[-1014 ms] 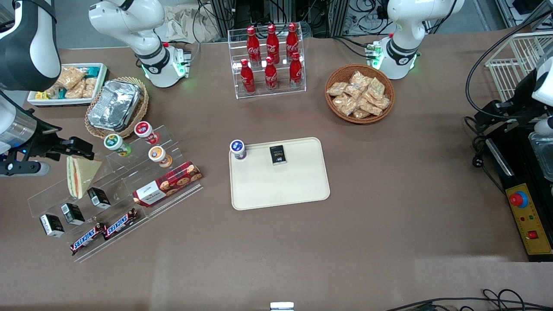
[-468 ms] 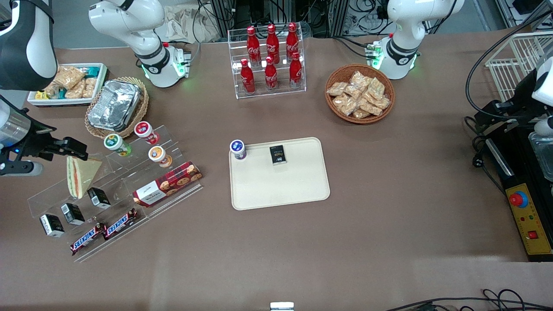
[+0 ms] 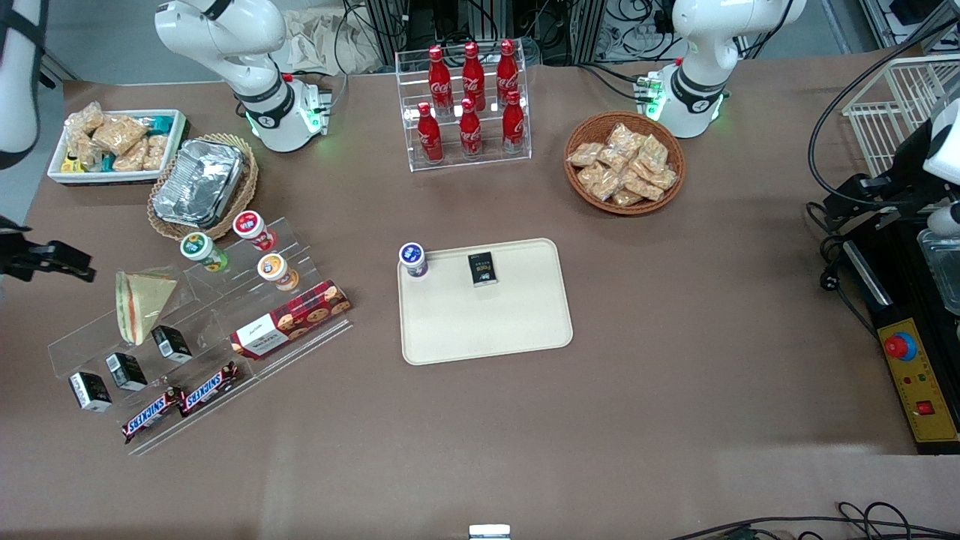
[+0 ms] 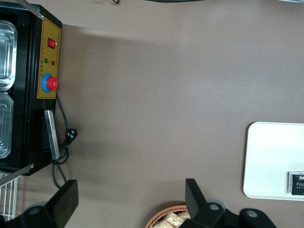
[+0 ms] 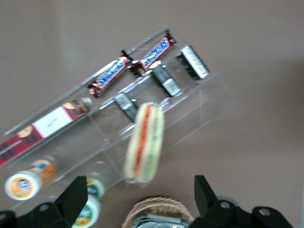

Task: Place sandwich on tray
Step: 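Lower the open right gripper around the wrapped sandwich's upright edge, then close the right gripper on the sandwich and lift it from the rack, then carry the held sandwich over the cream tray with the right gripper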

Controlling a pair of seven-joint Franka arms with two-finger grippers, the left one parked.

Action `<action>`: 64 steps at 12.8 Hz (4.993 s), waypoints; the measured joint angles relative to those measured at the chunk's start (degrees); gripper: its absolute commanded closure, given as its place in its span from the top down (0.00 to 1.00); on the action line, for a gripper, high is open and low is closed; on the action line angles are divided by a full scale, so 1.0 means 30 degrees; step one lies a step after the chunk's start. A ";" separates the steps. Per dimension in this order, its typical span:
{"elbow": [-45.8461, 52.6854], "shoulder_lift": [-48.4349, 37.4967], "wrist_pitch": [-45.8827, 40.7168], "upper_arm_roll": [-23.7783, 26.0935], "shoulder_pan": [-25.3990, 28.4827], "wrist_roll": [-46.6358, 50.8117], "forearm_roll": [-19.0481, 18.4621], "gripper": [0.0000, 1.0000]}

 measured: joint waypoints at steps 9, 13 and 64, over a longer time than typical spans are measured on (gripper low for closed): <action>-0.4966 0.0339 0.7009 0.0181 -0.0680 -0.0387 0.0430 1.00; -0.6632 0.0327 0.8173 0.0265 -0.0655 -0.0341 0.0588 1.00; -0.4468 -0.0124 0.8451 0.4517 1.5926 -0.4648 -0.2218 0.00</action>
